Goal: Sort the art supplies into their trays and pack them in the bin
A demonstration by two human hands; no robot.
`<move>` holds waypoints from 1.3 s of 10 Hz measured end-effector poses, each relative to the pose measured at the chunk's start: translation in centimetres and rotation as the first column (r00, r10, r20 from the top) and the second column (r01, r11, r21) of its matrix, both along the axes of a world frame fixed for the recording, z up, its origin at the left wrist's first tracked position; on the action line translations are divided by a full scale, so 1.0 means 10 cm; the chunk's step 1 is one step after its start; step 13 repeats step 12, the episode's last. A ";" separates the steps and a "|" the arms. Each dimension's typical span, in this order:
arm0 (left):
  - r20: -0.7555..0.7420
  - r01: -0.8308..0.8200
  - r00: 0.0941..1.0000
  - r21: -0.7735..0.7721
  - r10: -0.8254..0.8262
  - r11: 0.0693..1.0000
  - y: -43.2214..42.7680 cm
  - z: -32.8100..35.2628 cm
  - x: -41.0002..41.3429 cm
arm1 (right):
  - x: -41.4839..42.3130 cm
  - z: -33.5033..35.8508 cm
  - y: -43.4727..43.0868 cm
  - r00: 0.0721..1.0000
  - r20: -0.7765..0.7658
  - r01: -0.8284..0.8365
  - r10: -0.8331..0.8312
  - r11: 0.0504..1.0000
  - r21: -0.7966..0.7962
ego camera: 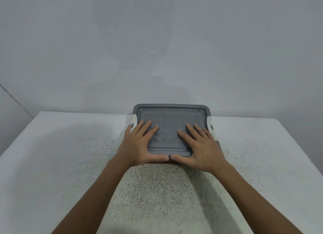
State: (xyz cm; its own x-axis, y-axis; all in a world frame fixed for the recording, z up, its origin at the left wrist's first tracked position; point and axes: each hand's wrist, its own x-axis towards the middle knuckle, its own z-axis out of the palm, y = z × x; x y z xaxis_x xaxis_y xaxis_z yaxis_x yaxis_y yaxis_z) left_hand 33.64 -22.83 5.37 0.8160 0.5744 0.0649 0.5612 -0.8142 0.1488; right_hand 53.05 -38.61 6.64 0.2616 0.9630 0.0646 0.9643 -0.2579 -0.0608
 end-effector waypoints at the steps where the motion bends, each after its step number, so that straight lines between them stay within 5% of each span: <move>1: -0.013 -0.016 1.000 -0.024 0.015 1.000 0.25 0.02 0.18 | 0.14 0.04 0.24 1.000 0.009 0.011 -0.011 1.000 0.018; 6: -0.005 -0.033 0.999 -0.047 0.032 0.998 0.71 0.05 0.56 | 0.53 0.02 0.72 0.999 0.039 -0.012 0.009 0.998 0.055; 10: -0.110 -0.071 0.992 -0.104 0.059 0.992 0.54 0.18 0.54 | 0.39 0.19 0.66 0.993 -0.084 0.077 -0.085 0.992 -0.100; 11: -0.036 -0.072 0.997 -0.021 0.071 0.997 0.39 0.25 0.49 | 0.24 0.20 0.52 0.987 -0.127 0.094 -0.095 0.995 -0.012; 12: 0.191 -0.013 0.982 0.055 0.002 0.998 0.08 0.04 0.28 | 0.13 0.30 0.30 0.927 -0.374 0.122 -0.036 0.970 0.210; 13: 0.191 -0.013 0.982 0.055 0.002 0.998 0.08 0.04 0.28 | 0.13 0.30 0.30 0.927 -0.374 0.122 -0.036 0.970 0.210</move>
